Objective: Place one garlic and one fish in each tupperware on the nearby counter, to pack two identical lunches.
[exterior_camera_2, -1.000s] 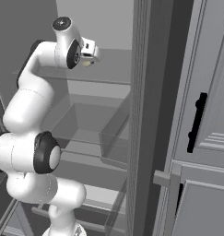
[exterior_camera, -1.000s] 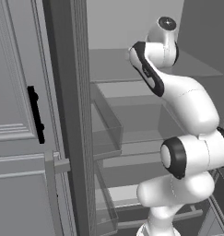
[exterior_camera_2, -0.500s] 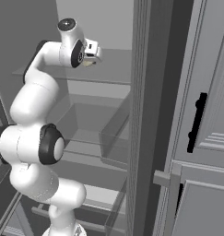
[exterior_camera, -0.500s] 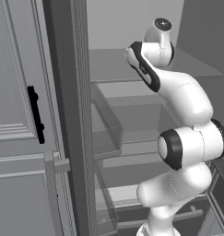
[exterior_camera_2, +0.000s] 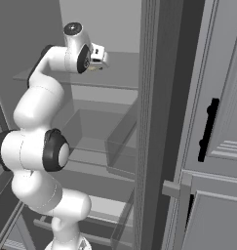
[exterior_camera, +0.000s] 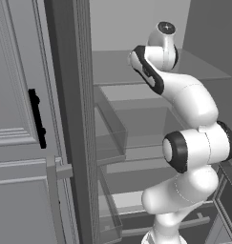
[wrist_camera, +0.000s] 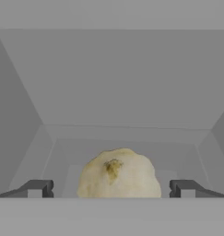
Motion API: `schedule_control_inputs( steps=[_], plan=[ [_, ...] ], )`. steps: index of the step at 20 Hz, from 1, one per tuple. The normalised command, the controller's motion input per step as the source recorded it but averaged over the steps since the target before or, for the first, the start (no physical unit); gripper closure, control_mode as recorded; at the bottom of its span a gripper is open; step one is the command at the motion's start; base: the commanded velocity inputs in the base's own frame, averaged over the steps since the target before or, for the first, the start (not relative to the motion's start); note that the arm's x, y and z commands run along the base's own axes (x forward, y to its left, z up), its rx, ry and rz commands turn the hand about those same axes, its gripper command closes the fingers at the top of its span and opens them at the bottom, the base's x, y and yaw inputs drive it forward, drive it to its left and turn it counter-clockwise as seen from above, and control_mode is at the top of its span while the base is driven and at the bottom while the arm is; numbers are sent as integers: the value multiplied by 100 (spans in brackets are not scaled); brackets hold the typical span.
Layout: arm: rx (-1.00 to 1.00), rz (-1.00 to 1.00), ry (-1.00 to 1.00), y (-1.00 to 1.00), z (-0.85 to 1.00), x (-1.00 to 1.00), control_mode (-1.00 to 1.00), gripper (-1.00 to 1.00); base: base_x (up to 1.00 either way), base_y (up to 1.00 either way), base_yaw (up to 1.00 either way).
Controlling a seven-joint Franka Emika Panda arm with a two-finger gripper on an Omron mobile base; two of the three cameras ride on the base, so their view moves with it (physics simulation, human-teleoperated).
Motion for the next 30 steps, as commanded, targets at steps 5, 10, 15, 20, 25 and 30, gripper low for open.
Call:
schedule_control_inputs(
  steps=[5,10,15,20,25,30],
  plan=[
    [0,0,0,0,-17,5,-100,-100,0,0,0],
    [0,0,0,0,-8,6,-100,100,0,0,0],
    [0,0,0,0,0,0,-100,100,0,0,0],
    [4,0,-20,-9,0,-69,-100,100,0,0,0],
    [13,0,-59,-27,0,-100,-100,100,0,0,0],
    [14,0,-43,-27,12,-100,-100,100,0,0,0]
  ],
)
